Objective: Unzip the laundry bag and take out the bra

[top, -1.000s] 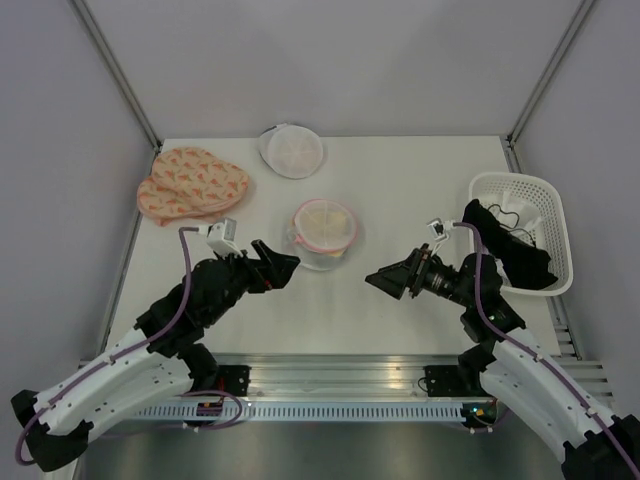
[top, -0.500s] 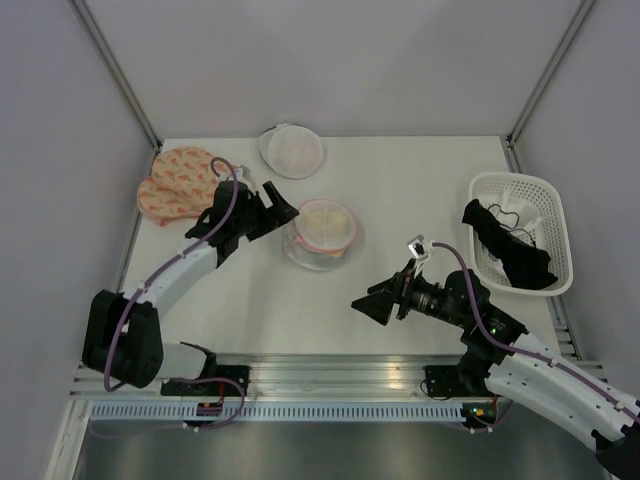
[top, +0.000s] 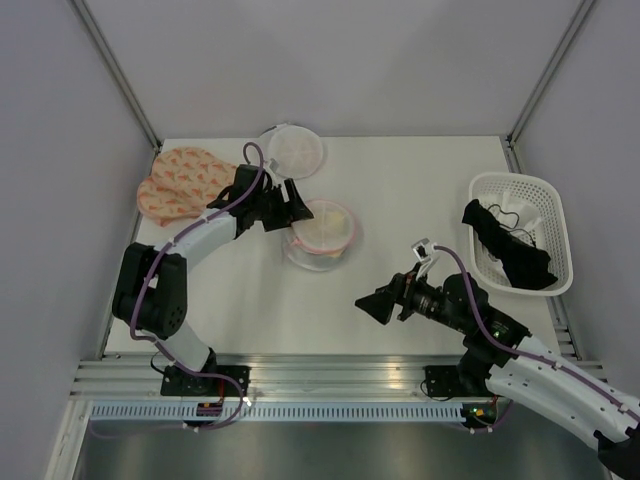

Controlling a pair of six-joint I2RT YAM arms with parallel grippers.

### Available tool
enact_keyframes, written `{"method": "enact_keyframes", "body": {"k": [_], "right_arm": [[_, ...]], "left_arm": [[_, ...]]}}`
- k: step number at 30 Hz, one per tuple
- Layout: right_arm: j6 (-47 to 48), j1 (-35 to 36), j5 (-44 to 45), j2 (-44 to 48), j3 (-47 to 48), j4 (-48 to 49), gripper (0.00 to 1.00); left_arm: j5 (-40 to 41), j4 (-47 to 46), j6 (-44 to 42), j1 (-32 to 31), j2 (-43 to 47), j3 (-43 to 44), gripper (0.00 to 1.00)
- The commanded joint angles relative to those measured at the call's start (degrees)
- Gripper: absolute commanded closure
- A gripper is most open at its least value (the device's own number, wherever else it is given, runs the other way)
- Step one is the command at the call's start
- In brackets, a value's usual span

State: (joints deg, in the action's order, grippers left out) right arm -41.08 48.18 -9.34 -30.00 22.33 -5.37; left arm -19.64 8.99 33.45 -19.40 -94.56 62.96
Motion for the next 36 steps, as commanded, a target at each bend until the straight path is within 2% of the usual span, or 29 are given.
{"method": "enact_keyframes", "body": {"k": [1, 3, 4, 6, 7, 11, 14, 15, 17, 18, 19, 20, 21, 22, 23, 24, 25, 27, 31, 36], "right_arm": [[0.3, 0.3, 2.0, -0.4, 0.5, -0.3, 0.02], [0.2, 0.3, 2.2, -1.5, 0.2, 0.4, 0.02], [0.1, 0.4, 2.5, -1.9, 0.1, 0.5, 0.02], [-0.1, 0.3, 3.0, -3.3, 0.0, 1.2, 0.02], [-0.3, 0.5, 3.3, -3.8, 0.0, 1.3, 0.02], [-1.0, 0.7, 4.5, -6.4, 0.5, 2.7, 0.02], [-2.2, 1.4, 6.6, -8.7, 2.0, 3.3, 0.06], [-2.3, 1.8, 7.8, -9.6, 2.7, 2.4, 0.08], [-3.5, 2.5, 12.2, -12.8, 4.7, 0.9, 0.13], [-4.3, 3.5, 13.7, -13.9, 5.4, -0.8, 0.15], [-4.7, 4.3, 16.6, -14.9, 6.5, -1.0, 0.17], [-5.3, 5.0, 18.1, -17.1, 7.0, -2.2, 0.20], [-5.9, 7.1, 19.4, -18.0, 7.5, -2.2, 0.21], [-6.3, 8.4, 22.1, -18.9, 8.2, -1.8, 0.22], [-6.6, 10.0, 23.7, -20.3, 8.6, -1.4, 0.23], [-6.6, 13.7, 25.4, -21.0, 9.0, -0.4, 0.23], [-6.5, 15.9, 26.8, -21.8, 10.0, 0.3, 0.23], [-6.0, 21.3, 30.5, -24.8, 11.7, 0.8, 0.23], [-5.7, 26.8, 33.7, -31.0, 17.2, -2.2, 0.22], [-7.2, 30.9, 37.3, -30.6, 16.8, -4.8, 0.21]], "left_arm": [[0.5, 3.3, -3.1, -0.2, 1.5, 0.7, 0.20], [-2.3, 2.8, -3.4, -0.5, 0.2, 0.6, 0.32], [-5.8, 2.2, -3.4, -0.6, -0.2, 0.3, 0.58], [-8.4, -0.4, -2.3, -1.7, -0.1, -1.4, 0.81], [-9.4, -1.2, -1.4, -2.1, 0.5, -2.2, 0.96], [-9.5, -5.6, 2.2, -5.3, 5.3, -7.6, 0.98], [-2.6, -7.8, 8.0, -9.2, 12.4, -13.4, 0.98], [0.1, -8.6, 10.2, -12.2, 14.6, -17.7, 0.98], [10.0, -13.6, 18.0, -16.0, 23.5, -22.8, 0.98], [14.3, -15.0, 21.2, -20.5, 26.5, -28.2, 0.98], [23.2, -16.5, 27.8, -22.8, 30.0, -30.7, 0.98], [27.9, -16.9, 31.2, -25.2, 36.1, -35.2, 0.98], [32.4, -17.5, 34.1, -30.3, 39.1, -37.2, 0.98], [41.3, -16.5, 38.6, -32.9, 41.3, -38.6, 0.98], [45.7, -14.9, 40.4, -35.2, 44.4, -39.5, 0.98], [49.4, -12.4, 42.4, -39.0, 45.4, -39.6, 0.98], [54.2, -10.2, 47.2, -40.2, 45.8, -39.5, 0.98], [57.0, -6.9, 50.6, -42.4, 45.1, -39.3, 0.98], [60.4, -2.2, 58.1, -44.2, 41.8, -37.2, 0.98], [63.5, -1.7, 59.0, -44.5, 43.2, -35.7, 0.98]]}}
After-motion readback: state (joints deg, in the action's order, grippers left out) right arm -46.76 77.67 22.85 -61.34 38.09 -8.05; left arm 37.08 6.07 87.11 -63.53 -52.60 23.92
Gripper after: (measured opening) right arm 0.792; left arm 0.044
